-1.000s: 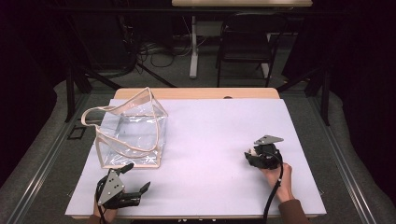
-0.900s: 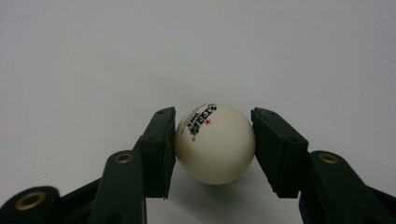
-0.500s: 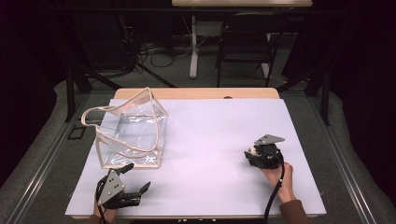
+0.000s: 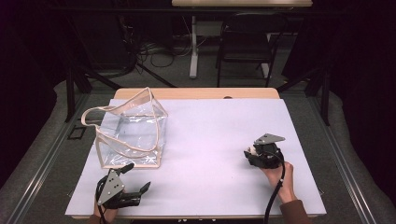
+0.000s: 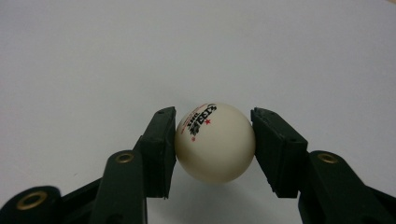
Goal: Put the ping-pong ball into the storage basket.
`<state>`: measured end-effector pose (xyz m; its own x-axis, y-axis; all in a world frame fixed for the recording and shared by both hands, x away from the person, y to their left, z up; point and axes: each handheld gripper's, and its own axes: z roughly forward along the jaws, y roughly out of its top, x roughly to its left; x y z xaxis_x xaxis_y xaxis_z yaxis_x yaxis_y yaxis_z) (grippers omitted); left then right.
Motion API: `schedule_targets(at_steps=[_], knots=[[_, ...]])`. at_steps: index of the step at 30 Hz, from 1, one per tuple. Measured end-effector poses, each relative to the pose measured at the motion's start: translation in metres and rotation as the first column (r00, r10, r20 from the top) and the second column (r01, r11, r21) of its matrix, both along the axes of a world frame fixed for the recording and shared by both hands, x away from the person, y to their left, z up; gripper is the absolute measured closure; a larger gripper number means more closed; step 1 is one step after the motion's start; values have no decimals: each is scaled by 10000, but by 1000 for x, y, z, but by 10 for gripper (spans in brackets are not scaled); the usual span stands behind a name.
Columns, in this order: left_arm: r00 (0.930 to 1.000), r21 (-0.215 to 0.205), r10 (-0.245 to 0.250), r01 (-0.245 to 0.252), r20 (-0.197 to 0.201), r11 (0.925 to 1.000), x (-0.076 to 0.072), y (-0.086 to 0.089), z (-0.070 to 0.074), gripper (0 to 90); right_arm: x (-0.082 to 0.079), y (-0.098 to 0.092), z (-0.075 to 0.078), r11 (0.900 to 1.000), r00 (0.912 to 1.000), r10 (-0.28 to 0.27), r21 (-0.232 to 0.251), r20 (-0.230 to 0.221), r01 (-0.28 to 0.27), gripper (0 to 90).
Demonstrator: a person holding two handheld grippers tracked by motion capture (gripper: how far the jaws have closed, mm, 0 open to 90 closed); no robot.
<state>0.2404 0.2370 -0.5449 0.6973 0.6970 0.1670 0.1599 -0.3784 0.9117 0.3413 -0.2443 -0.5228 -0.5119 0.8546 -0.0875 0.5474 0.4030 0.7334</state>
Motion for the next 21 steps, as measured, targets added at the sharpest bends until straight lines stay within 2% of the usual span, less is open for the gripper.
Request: schedule_targets(at_steps=[21], knots=[[10000, -56, 58, -58, -29, 10000, 0, 0, 0, 160, -5, 4, 19, 9994, 9991, 332, -91, 278, -330, 512]])
